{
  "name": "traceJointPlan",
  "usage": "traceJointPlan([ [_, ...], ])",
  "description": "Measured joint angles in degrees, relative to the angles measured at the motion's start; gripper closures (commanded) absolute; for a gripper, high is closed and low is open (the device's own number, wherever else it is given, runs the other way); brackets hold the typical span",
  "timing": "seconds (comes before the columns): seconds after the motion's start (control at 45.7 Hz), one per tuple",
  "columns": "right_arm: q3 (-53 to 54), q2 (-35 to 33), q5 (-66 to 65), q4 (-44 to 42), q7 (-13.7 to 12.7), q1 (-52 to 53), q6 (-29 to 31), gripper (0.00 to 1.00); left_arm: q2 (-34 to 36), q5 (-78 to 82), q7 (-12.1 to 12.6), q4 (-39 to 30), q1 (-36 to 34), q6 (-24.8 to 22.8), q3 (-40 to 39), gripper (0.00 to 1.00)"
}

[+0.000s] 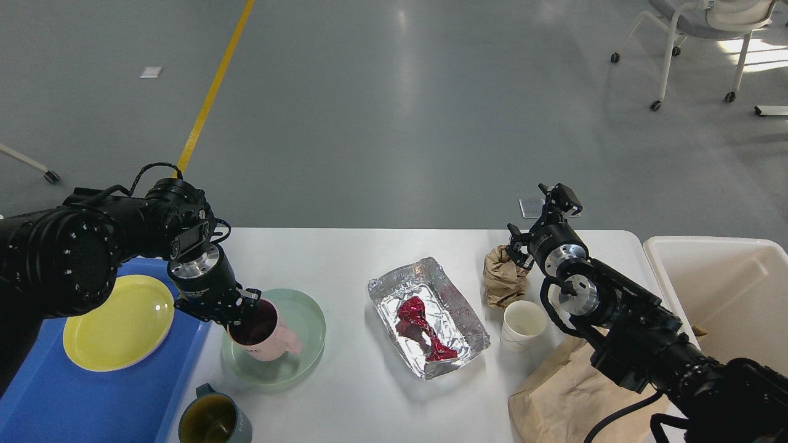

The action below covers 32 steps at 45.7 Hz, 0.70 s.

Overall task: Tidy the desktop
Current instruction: 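Lift the pink mug off the green saucer and carry it onto the blue tray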

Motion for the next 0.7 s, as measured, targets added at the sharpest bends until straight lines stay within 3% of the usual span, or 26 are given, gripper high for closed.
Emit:
traceJointPlan([
  [0.263, 0.0, 0.01, 0.0, 0.0, 0.0, 0.0, 0.0, 0.0, 2.51, 0.0, -0.14, 0.0, -2.8, -0.02, 0.0, 1.0],
  [0.701, 0.0, 0.04, 0.0, 0.0, 0.0, 0.0, 0.0, 0.0, 14.73, 0.07, -0.56, -0.94, -11.65, -0.03, -0.18, 1.0],
])
